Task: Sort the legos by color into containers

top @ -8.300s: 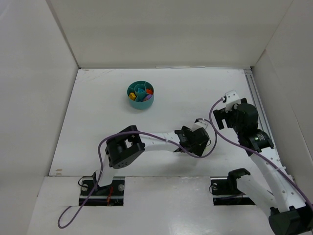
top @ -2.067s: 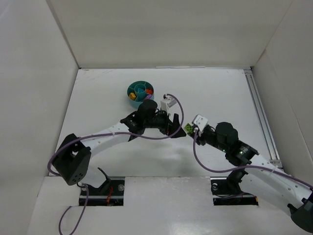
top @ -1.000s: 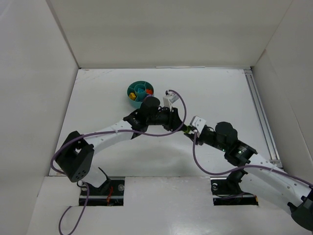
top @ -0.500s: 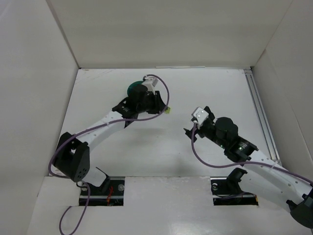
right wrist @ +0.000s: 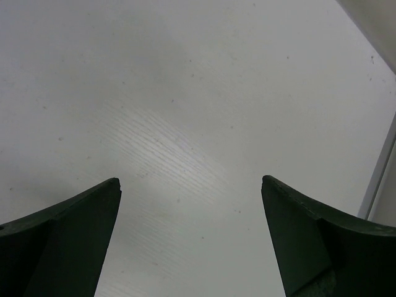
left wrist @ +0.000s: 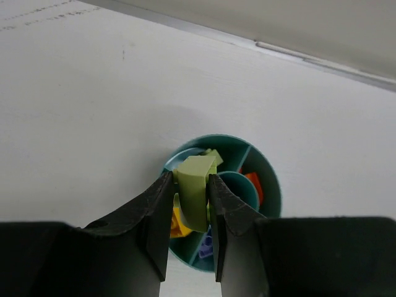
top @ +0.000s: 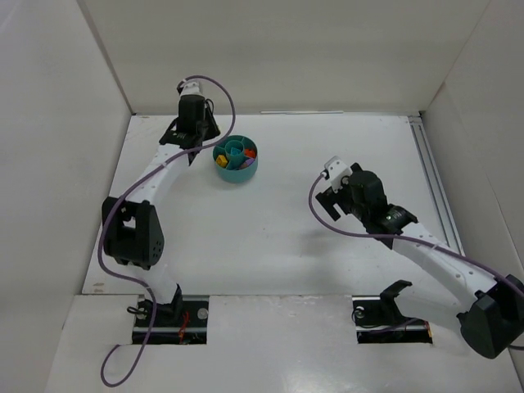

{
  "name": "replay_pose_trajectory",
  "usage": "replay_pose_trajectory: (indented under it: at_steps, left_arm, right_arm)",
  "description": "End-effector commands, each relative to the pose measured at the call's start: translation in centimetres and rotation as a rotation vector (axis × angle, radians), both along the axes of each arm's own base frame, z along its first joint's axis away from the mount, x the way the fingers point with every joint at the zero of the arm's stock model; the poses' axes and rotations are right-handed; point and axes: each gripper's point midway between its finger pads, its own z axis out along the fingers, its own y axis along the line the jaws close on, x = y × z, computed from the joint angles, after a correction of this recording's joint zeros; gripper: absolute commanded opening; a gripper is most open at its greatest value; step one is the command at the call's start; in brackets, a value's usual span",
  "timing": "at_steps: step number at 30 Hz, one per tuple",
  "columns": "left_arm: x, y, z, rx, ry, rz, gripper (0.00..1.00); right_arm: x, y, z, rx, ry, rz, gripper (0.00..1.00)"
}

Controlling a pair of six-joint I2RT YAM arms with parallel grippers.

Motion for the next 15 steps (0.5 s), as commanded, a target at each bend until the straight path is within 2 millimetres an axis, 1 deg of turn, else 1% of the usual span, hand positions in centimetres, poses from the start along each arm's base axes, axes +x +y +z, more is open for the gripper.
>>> replay_pose_trajectory:
  at_steps: [1,2,3,4,5,6,8,11,12,13,14,15]
  left_arm:
    - [2.5,0.6,0.0,0.093,-0.030,-0.086,0.11]
    - [2.9,0.2,-0.3,0.099,-0.027,-0.118,0.11]
    - [3.3,-0.3,-0.4,0.086,-0.027,-0.179,0.11]
    - [4.1,-0.6,-1.0,0.087,-0.013,-0.209,0.11]
    - [4.5,-0.4,-1.2,0.101,-0.015,-0.235,0.11]
    - [4.7,-1.0,-1.5,0.098,-0.014,-0.271,0.11]
    - [5.3,-1.0,-2.4,0.115,-0.006,-0.280,0.11]
    - [5.5,-1.2,-2.9,0.120,-0.013,-0.293,0.11]
    - [5.4,-1.4,-2.9,0.121,-0.015,-0.313,0.11]
    - [5.5,-1.7,-2.7,0.120,-0.028,-0.332,0.12]
    - [5.6,-1.7,-3.2,0.121,-0.019,-0.333,0.12]
    - [5.7,-1.9,-3.0,0.115,-0.029,-0.342,0.12]
  right_arm:
    - [1.4,-0.1,2.6,0.026,-0.046,0.003,1.00]
    - [1.5,0.1,2.4,0.022,-0.045,0.017,1.00]
    - [1.7,-0.1,2.4,0.027,-0.042,0.014,1.00]
    - [1.8,-0.6,2.4,0.027,-0.042,0.000,1.00]
    - [1.9,-0.4,2.5,0.027,-0.050,0.014,1.00]
    - [2.1,-0.8,2.2,0.022,-0.042,0.002,1.00]
    - [2.2,-0.7,2.2,0.024,-0.040,0.018,1.00]
    - [2.4,-0.9,2.4,0.024,-0.049,0.020,1.00]
    - [2.5,-1.2,1.7,0.016,-0.033,0.011,1.00]
    - [2.4,-1.1,1.7,0.020,-0.031,0.019,1.00]
    - [2.5,-1.0,1.3,0.015,-0.021,0.019,1.00]
    - [2.6,-1.1,1.0,0.016,-0.010,0.019,1.00]
